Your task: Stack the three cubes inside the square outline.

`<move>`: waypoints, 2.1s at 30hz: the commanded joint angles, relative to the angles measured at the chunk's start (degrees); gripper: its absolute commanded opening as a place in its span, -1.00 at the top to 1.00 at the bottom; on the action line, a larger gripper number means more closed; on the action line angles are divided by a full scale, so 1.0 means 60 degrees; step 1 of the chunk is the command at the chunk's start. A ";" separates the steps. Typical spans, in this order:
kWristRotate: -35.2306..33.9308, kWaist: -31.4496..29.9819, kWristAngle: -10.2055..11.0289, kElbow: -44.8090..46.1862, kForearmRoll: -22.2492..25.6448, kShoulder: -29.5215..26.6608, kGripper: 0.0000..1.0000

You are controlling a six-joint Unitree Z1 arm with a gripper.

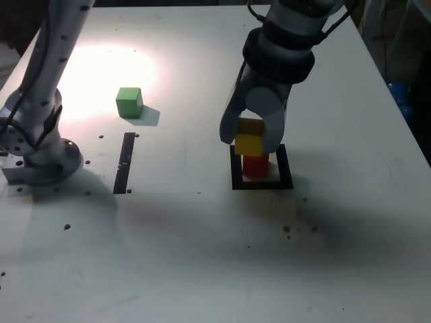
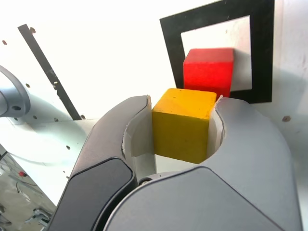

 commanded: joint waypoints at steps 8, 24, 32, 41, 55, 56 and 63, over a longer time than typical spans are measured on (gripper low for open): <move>0.0219 0.0289 0.0125 -0.0132 0.0002 0.0203 0.40; 0.0287 0.0295 0.0079 -0.0056 -0.0041 0.0361 -0.99; 0.0324 0.0295 0.0117 -0.0065 -0.0011 0.0238 -0.99; 0.0281 0.0688 0.0518 0.1216 0.0035 -0.1248 -0.99; 0.1997 0.2765 0.1344 0.4776 -0.1156 -0.3641 -0.99; 0.2169 0.2970 0.1407 0.5028 -0.1317 -0.3803 -0.99; 0.3448 0.4591 0.1819 0.6632 -0.2474 -0.4580 -0.98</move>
